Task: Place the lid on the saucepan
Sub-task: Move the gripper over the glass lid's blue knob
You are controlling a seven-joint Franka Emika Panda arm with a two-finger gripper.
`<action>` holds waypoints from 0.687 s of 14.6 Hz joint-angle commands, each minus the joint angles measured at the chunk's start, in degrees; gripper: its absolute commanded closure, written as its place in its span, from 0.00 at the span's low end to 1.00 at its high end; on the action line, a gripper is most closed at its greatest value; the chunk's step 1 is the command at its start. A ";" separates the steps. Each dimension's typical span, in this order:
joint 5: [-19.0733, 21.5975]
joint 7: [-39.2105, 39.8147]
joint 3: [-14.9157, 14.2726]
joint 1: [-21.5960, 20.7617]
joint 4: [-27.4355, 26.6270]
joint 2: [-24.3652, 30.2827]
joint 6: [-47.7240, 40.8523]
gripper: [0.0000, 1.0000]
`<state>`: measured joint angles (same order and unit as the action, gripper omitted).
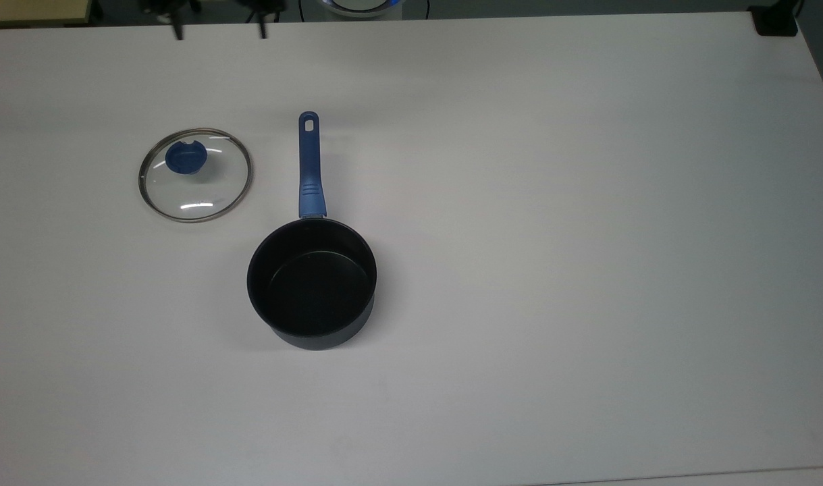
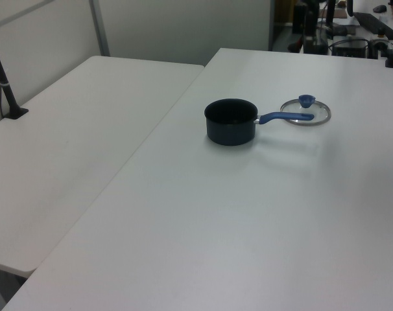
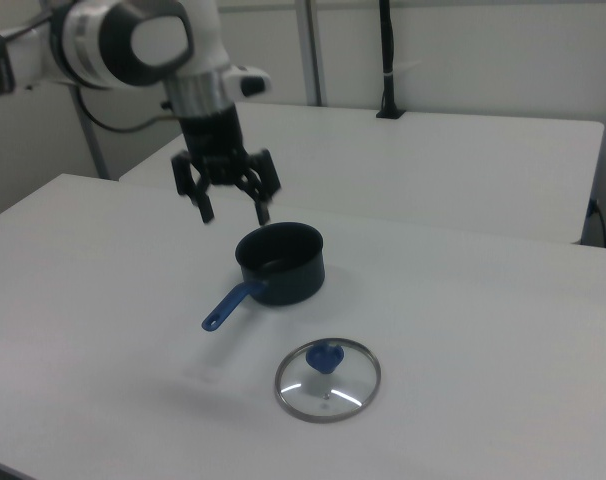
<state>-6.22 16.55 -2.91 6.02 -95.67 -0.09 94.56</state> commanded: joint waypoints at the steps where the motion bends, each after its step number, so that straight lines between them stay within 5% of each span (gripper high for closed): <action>1: -3.27 3.58 -2.26 4.86 -10.63 1.58 8.12 0.00; 5: -3.36 3.49 -6.84 5.50 -20.84 -1.13 27.90 0.00; 10: -2.48 -2.90 -6.67 5.59 -22.45 -10.71 39.10 0.00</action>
<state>-8.69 19.17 -9.56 12.39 -117.98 -6.45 128.44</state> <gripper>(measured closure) 0.000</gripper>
